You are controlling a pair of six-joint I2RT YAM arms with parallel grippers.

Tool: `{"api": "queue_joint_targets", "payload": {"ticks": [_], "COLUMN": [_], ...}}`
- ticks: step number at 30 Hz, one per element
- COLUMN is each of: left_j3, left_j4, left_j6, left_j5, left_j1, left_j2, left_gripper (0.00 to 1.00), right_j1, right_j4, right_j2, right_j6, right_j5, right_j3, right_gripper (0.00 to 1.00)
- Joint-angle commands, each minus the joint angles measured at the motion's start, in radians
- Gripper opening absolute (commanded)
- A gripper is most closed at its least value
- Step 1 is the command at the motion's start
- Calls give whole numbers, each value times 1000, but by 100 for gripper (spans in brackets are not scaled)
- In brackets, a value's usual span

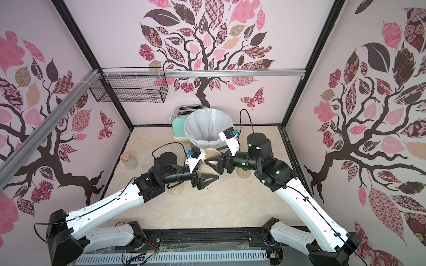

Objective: Empty moldy rice from jars
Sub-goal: Unscrew the lid from the jar.

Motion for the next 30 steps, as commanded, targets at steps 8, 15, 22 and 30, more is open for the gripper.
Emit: {"api": "queue_joint_targets", "payload": {"ticks": [8, 15, 22, 30], "left_j3": [41, 43, 52, 41], "left_j4": [161, 155, 148, 140], "left_j6": [-28, -41, -48, -22], "left_j5": [60, 121, 141, 104], "left_j1": [-2, 1, 1, 5], "left_j2": [-44, -75, -82, -99], "left_gripper": [66, 66, 66, 66], "right_j1": [-13, -116, -117, -118], "right_j4": [138, 331, 332, 225], "right_j2": [-34, -37, 23, -50], "right_j6": [-133, -83, -94, -97], "right_j5": [-289, -565, -665, -473], "right_j3": [-72, -148, -110, -82], "right_gripper": [68, 68, 72, 99]}}
